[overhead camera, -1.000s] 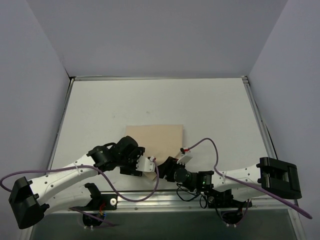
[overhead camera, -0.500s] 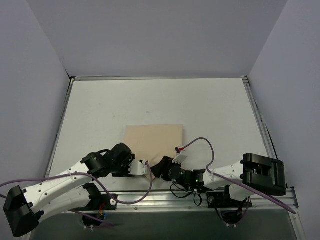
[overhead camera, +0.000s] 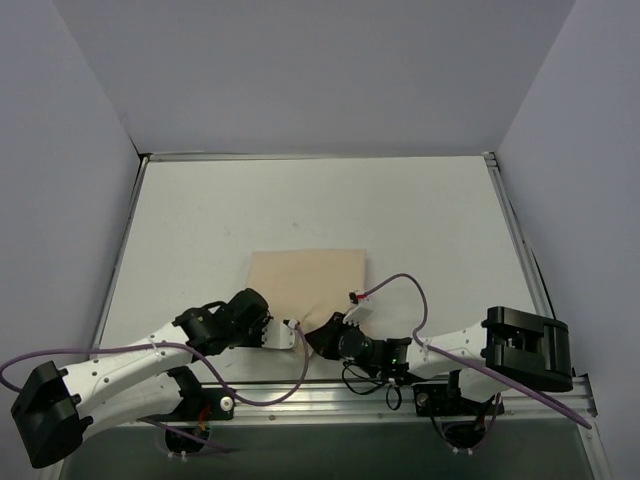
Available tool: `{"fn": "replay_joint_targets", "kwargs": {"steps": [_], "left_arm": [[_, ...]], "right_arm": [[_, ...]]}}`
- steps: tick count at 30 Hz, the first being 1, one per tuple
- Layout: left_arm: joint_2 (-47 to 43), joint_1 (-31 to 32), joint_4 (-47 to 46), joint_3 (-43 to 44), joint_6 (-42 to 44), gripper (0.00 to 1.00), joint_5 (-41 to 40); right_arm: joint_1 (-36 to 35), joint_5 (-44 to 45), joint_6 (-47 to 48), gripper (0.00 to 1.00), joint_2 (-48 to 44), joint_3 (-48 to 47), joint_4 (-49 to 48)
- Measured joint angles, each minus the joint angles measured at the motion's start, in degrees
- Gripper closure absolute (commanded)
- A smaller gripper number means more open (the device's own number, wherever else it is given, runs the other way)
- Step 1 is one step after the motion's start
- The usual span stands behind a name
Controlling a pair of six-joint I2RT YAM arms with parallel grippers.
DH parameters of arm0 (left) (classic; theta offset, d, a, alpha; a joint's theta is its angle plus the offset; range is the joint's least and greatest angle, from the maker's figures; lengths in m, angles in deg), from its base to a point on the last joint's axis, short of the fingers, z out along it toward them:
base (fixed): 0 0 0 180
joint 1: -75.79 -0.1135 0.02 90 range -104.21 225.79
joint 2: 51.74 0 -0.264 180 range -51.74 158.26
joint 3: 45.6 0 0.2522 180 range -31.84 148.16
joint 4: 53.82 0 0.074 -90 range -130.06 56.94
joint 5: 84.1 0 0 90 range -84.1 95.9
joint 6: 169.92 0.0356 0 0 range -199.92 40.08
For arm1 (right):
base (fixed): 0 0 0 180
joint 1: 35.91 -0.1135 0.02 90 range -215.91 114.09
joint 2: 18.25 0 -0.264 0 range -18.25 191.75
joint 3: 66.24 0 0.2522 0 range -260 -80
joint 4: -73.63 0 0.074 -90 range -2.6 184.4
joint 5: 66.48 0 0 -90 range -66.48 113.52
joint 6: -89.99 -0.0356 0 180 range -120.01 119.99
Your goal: Prepare the surgical pack
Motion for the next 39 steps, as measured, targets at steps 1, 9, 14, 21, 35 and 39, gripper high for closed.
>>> {"fn": "replay_joint_targets", "kwargs": {"steps": [1, 9, 14, 21, 35, 39], "left_arm": [[0.1, 0.0, -0.2, 0.0, 0.0, 0.95, 0.0], [0.3, 0.0, 0.6, 2.8, -1.5, 0.98, 2.5], [0.3, 0.0, 1.4, 6.1, -3.0, 0.98, 4.8], [2.7, 0.0, 0.6, 7.6, -2.7, 0.98, 9.4], [10.9, 1.4, -8.5, 6.5, 0.1, 0.97, 11.0], [8.0, 1.4, -8.2, 5.3, 0.3, 0.88, 11.7]], "right_arm": [[0.0, 0.0, 0.3, 1.0, -1.1, 0.0, 0.6], [1.6, 0.6, 3.2, 1.0, -8.1, -3.7, 5.6], [3.0, 1.7, 4.2, 1.0, -11.9, -3.8, 8.4], [4.0, 2.8, 4.5, 1.0, -12.2, -3.8, 10.3], [2.8, 3.0, 2.3, 1.0, -11.6, -3.6, 10.6], [1.7, 2.9, 1.0, 1.0, -11.2, -3.4, 11.7]]}}
